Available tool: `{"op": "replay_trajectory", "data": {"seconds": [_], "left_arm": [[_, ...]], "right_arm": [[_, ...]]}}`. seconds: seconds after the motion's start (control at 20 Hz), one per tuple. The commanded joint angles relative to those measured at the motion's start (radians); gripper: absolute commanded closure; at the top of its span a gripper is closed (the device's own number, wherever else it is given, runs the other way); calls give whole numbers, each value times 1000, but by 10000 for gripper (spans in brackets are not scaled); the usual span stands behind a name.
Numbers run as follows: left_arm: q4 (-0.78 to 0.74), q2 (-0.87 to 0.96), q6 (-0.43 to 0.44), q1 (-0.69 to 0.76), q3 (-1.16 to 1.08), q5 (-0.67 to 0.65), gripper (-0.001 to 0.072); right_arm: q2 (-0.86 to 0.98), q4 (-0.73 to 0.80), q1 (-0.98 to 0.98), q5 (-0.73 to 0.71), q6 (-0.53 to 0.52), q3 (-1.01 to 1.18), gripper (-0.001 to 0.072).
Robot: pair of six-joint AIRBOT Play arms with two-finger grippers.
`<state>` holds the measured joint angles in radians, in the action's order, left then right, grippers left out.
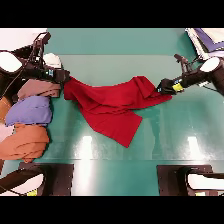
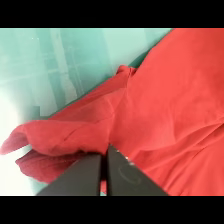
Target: Fold the shirts.
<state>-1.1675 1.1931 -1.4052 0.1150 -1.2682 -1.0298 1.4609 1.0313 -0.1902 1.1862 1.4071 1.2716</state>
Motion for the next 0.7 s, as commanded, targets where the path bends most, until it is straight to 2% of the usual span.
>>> {"op": "replay_trajectory", "data": {"seconds": [0.0, 0.4, 0.65], "left_arm": [[1, 1, 0, 1, 0, 3, 682], [1, 1, 0, 1, 0, 4, 682], [1, 1, 0, 1, 0, 4, 682]], "right_arm": [[-6, -16, -78, -164, -3, -72, 305], [101, -5, -83, -193, -2, 50, 305], [185, -8, -91, -105, -2, 103, 305]]}}
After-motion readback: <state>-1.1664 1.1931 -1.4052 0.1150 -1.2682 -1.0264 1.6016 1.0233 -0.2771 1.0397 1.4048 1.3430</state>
